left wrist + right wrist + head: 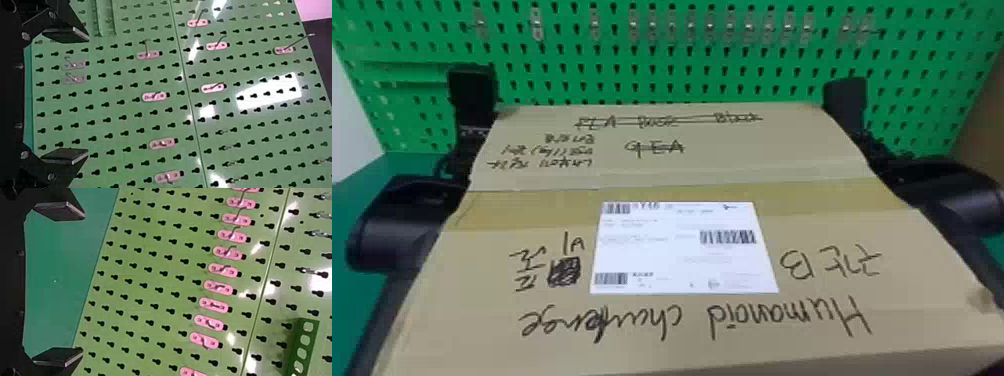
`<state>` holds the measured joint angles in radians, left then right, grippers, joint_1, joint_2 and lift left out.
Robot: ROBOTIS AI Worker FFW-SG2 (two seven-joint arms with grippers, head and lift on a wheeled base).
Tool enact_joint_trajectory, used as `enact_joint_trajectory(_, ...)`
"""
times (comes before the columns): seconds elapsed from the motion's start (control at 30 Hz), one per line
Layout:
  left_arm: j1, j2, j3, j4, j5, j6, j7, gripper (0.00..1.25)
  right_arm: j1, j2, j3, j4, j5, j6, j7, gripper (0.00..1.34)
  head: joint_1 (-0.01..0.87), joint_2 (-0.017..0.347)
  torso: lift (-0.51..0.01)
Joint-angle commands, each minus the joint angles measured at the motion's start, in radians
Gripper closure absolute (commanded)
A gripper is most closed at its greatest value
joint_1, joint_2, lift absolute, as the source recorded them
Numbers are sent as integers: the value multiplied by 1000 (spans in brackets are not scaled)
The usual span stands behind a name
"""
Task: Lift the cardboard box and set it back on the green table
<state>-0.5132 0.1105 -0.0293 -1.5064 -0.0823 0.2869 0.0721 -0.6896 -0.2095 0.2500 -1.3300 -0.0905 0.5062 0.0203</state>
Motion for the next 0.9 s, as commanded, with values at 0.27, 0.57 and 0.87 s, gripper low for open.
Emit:
enact_joint_trajectory(0.27, 28, -20, 14, 2, 3, 0, 0, 245, 25, 2, -6, 0, 0, 0, 0, 87, 566, 54, -183)
enact_joint_trajectory(0.57, 45, -23, 22, 0, 4, 0, 0, 245, 44, 1, -14, 0, -2, 0, 1, 87, 566, 54, -183)
enact_joint_trajectory(0.87, 59, -23, 29, 0, 4, 0, 0, 245, 59, -2, -20, -2, -2, 0, 1, 87, 566, 54, -183)
